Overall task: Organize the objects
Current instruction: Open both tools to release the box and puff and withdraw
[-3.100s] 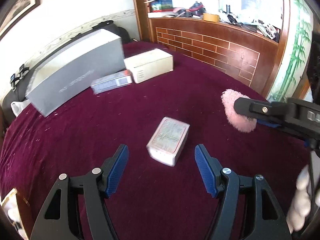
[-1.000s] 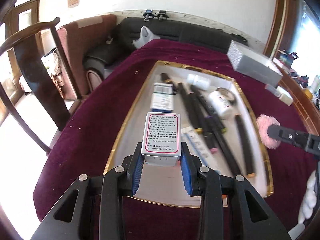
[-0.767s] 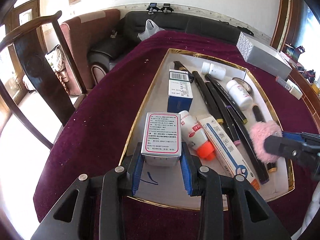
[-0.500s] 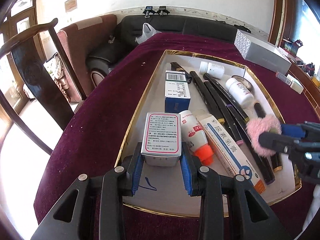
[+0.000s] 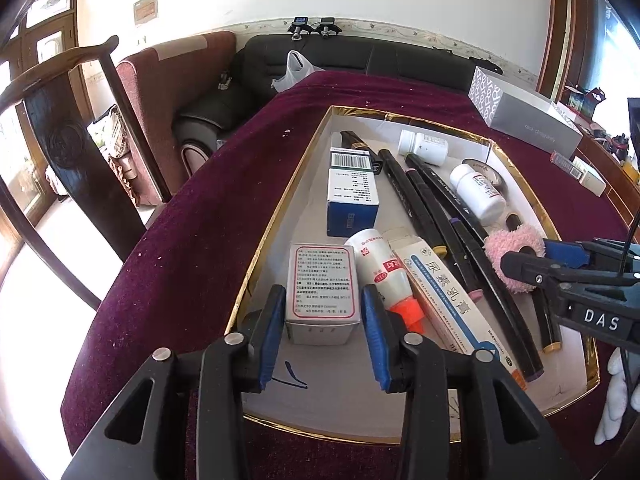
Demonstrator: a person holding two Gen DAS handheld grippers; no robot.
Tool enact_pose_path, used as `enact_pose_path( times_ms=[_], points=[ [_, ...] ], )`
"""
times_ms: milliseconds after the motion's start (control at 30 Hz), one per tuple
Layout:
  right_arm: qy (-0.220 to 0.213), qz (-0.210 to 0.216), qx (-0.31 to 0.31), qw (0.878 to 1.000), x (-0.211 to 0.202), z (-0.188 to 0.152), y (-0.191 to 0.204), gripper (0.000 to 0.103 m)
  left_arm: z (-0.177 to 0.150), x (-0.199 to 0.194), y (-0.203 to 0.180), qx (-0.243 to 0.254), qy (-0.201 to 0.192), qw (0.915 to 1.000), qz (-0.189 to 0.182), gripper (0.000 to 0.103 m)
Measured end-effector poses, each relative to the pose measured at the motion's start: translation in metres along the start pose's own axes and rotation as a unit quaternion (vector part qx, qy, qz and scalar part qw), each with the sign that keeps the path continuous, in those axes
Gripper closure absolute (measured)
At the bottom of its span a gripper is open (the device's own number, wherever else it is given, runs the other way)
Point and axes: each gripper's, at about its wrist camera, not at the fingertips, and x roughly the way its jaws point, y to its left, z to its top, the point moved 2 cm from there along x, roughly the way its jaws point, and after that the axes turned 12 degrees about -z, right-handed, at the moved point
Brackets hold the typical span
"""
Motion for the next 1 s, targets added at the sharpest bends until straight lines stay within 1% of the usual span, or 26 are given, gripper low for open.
enact_pose_path(
  times_ms=[33, 100, 167, 233, 267, 300, 367, 467, 500, 567, 633, 733, 767, 833, 900, 1000],
  points=[
    [0.000, -0.001, -0.001, 1.000, 0.001, -0.001, 0.001, 0.059, 0.000, 0.000, -0.001, 0.000, -0.001, 1.0000, -0.003, 0.062],
    [0.002, 0.000, 0.002, 1.000, 0.000, -0.001, 0.000, 0.057, 0.000, -0.002, -0.003, 0.000, -0.004, 0.9999, -0.011, 0.055],
    [0.002, 0.005, 0.006, 1.000, -0.001, -0.001, 0.000, 0.055, 0.000, -0.005, -0.004, -0.001, -0.014, 0.9998, -0.013, 0.051],
    [-0.004, 0.010, 0.012, 1.000, -0.004, -0.001, -0.001, 0.050, 0.002, -0.011, -0.005, -0.004, -0.026, 0.9996, -0.015, 0.050],
    [-0.009, 0.012, 0.015, 1.000, -0.006, 0.000, -0.001, 0.045, 0.003, -0.014, -0.005, -0.005, -0.032, 0.9994, -0.012, 0.046],
    [-0.015, 0.014, 0.017, 1.000, -0.010, 0.000, -0.002, 0.041, 0.003, -0.018, -0.006, -0.005, -0.039, 0.9992, -0.007, 0.041],
    [-0.031, 0.013, 0.021, 0.999, -0.019, 0.000, -0.003, 0.036, 0.006, -0.026, -0.007, -0.005, -0.055, 0.9985, 0.006, 0.038],
    [-0.053, 0.011, 0.026, 0.998, -0.030, -0.002, -0.006, 0.032, 0.009, -0.040, -0.012, 0.004, -0.081, 0.9954, 0.049, 0.033],
    [-0.061, 0.012, 0.032, 0.998, -0.036, -0.003, -0.007, 0.030, 0.010, -0.044, -0.013, 0.005, -0.089, 0.9943, 0.058, 0.028],
    [-0.070, 0.014, 0.038, 0.997, -0.042, -0.005, -0.009, 0.028, 0.011, -0.052, -0.015, 0.003, -0.102, 0.9925, 0.067, 0.023],
    [-0.078, 0.015, 0.046, 0.996, -0.048, -0.007, -0.011, 0.028, 0.012, -0.060, -0.016, -0.001, -0.113, 0.9912, 0.069, 0.021],
    [-0.088, 0.016, 0.055, 0.994, -0.055, -0.011, -0.013, 0.027, 0.013, -0.072, -0.022, -0.002, -0.129, 0.9878, 0.088, 0.021],
    [-0.090, 0.017, 0.057, 0.994, -0.056, -0.013, -0.014, 0.027, 0.014, -0.076, -0.024, 0.001, -0.132, 0.9873, 0.089, 0.020],
    [-0.094, 0.019, 0.057, 0.994, -0.060, -0.016, -0.014, 0.027, 0.014, -0.082, -0.031, 0.006, -0.137, 0.9867, 0.087, 0.017],
    [-0.101, 0.016, 0.053, 0.993, -0.064, -0.018, -0.012, 0.027, 0.013, -0.088, -0.038, 0.013, -0.141, 0.9873, 0.071, 0.014],
    [-0.113, 0.012, 0.046, 0.992, -0.071, -0.021, -0.011, 0.027, 0.010, -0.097, -0.047, 0.020, -0.147, 0.9861, 0.074, 0.014]
  ],
)
